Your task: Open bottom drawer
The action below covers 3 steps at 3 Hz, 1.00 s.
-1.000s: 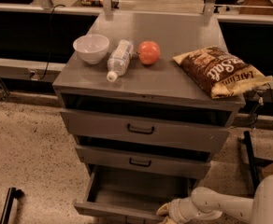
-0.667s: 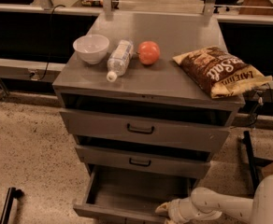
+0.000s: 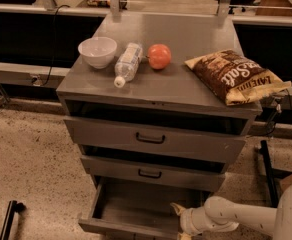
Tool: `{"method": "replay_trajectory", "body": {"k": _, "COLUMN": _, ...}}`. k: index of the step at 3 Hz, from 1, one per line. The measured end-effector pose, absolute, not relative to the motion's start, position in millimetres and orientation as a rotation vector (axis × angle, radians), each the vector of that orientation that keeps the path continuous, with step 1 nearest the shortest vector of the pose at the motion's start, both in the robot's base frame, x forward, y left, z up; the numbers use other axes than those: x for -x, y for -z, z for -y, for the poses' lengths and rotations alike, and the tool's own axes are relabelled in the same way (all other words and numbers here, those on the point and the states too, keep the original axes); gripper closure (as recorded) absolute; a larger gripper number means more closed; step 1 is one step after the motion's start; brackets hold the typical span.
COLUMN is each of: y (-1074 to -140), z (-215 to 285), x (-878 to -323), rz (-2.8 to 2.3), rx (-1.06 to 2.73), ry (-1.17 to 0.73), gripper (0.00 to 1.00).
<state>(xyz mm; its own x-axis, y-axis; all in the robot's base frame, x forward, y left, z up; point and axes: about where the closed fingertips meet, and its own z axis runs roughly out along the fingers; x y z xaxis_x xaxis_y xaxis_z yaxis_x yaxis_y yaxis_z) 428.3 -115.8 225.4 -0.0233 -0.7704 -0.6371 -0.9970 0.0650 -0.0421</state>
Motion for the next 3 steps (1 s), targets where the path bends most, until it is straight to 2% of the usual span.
{"method": "replay_trajectory", "body": {"k": 1, "y": -248.8, "z": 125.2, "x": -445.0, "rz": -1.831, "rx": 1.730, "ry": -0.577, "gripper": 0.00}}
{"method": "replay_trajectory", "body": {"k": 2, "y": -249.9, "z": 146.0, "x": -461.9, "rz": -1.852, "rx": 1.659, "ry": -0.563, "gripper": 0.19}}
{"method": "replay_trajectory", "body": {"k": 3, "y": -249.6, "z": 144.3, "x": -462.8, "rz": -1.850, "rx": 1.661, "ry": -0.563, "gripper": 0.41}}
